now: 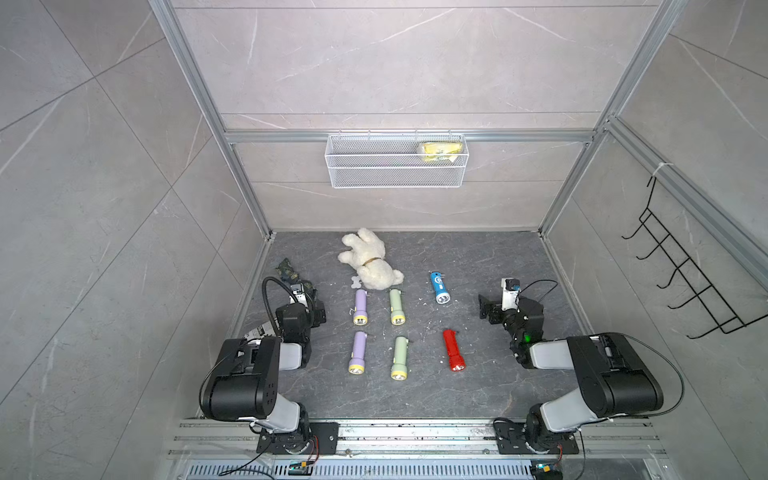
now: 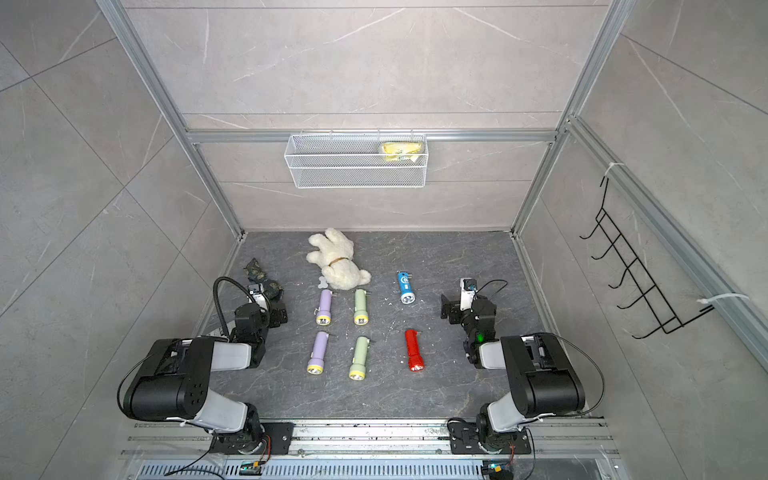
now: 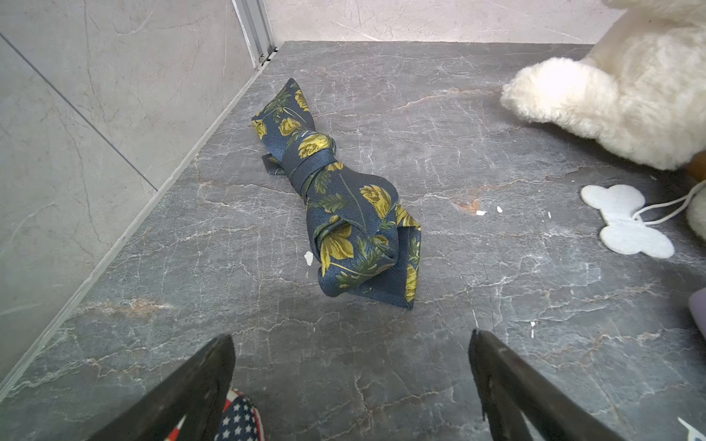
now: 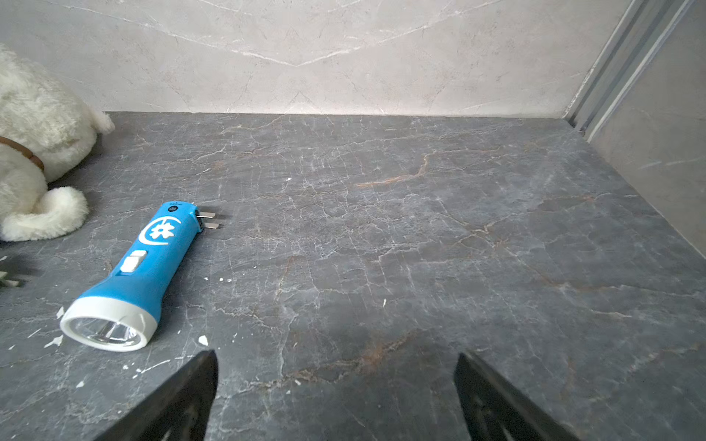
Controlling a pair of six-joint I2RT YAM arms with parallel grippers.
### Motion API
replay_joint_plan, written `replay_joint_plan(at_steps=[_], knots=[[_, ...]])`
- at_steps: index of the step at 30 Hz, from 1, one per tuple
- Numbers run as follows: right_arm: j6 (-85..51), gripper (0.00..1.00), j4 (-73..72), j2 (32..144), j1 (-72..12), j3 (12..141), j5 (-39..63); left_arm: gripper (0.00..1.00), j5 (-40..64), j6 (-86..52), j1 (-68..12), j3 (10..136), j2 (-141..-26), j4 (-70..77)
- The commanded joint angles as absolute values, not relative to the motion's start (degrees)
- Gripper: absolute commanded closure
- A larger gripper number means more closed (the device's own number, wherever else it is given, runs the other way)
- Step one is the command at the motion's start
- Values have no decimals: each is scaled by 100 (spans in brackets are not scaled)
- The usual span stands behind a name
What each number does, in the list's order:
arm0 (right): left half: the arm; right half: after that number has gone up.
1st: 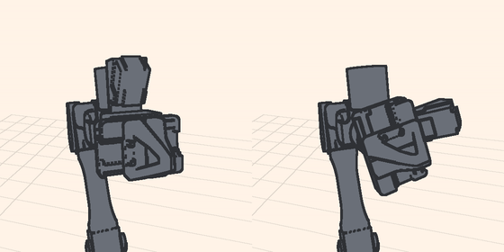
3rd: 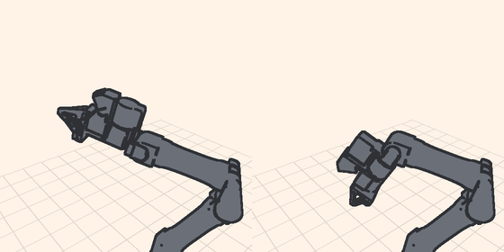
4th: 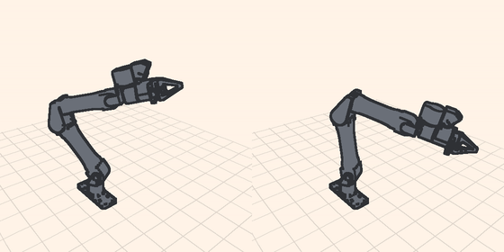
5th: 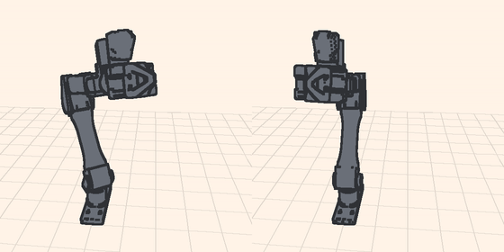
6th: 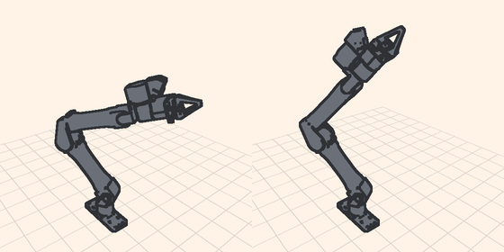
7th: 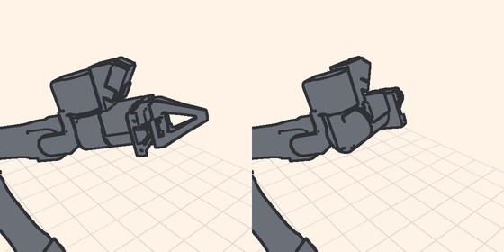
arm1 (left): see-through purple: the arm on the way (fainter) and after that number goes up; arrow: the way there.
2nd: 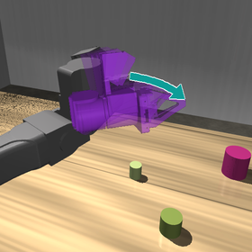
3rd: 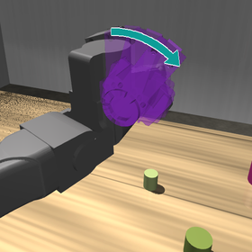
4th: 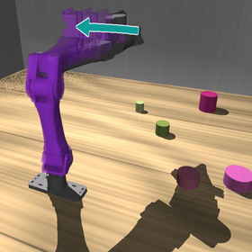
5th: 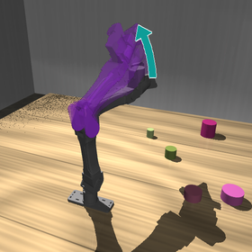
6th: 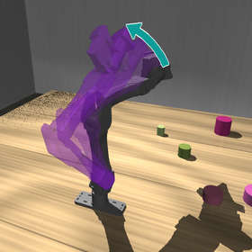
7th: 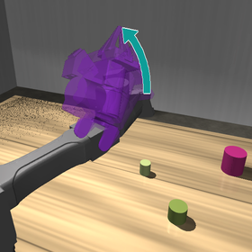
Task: Close the plug at the bottom of the flashlight
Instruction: Pick up the flashlight from the center of the board.
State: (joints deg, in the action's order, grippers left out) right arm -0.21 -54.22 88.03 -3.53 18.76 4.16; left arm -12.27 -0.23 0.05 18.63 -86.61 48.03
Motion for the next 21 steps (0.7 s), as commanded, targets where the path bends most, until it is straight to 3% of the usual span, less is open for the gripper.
replay_joint_plan(at_steps=[1,21], knots=[[68,0,-5402,8807,-386,1985,467,0,-1181,-118,53,2009,-8613,4989],[46,0,-5356,8812,-386,2002,422,0,-1179,-115,53,1996,-8605,4996]])
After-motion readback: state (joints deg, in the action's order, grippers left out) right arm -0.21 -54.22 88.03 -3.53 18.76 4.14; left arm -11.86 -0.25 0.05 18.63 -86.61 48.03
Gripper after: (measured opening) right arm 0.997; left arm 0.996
